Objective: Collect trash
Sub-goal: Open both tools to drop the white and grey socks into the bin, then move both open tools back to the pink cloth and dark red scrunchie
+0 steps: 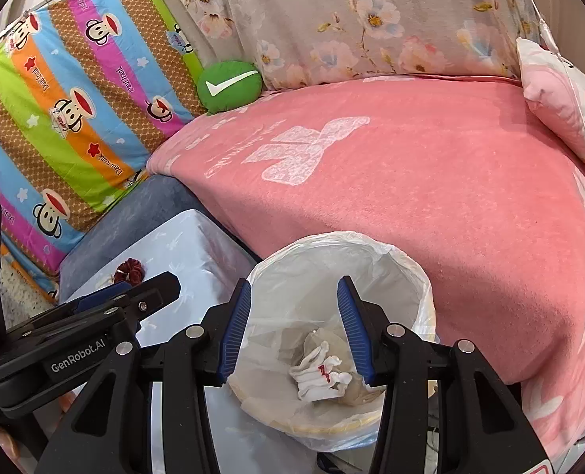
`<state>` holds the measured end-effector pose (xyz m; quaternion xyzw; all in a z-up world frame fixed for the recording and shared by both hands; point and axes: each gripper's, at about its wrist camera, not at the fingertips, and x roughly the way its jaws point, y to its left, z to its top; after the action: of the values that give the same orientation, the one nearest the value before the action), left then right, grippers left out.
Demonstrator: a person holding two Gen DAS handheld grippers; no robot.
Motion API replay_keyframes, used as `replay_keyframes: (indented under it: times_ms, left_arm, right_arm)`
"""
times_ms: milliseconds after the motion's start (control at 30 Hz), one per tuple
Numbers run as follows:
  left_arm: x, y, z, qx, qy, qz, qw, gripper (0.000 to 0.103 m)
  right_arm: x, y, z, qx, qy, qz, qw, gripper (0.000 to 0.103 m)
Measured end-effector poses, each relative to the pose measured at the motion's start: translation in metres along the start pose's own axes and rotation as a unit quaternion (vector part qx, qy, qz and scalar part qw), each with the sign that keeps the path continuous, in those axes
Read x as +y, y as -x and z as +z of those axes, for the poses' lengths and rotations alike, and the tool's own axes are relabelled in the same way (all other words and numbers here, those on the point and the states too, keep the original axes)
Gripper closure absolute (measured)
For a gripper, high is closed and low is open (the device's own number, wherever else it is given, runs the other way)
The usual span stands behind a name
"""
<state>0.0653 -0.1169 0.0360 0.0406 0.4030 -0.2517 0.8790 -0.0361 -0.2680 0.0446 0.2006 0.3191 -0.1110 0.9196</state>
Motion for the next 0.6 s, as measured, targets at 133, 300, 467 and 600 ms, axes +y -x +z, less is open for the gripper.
replay_keyframes:
  times_ms: [133, 300, 467, 600]
  left_arm:
    - [0.007, 0.0, -0.002, 0.001, 0.006, 0.002, 1.0, 0.041]
    - [0.015, 0.003, -0.005, 0.0, 0.013, 0.006, 0.9999, 0.041]
    - [0.03, 0.003, -0.009, 0.002, 0.026, 0.012, 0.9996, 0.041]
    - [0.047, 0.005, -0.012, 0.002, 0.04, 0.018, 0.999, 0.041]
  right_arm:
    - [0.005, -0.002, -0.002, 0.003, 0.005, 0.001, 1.0, 0.058]
    - [0.015, -0.006, -0.004, 0.008, 0.014, 0.004, 1.0, 0.058]
    - [0.028, -0.012, -0.006, 0.016, 0.026, 0.01, 0.999, 0.058]
    - [0.043, -0.018, -0.009, 0.022, 0.038, 0.016, 0.999, 0.058]
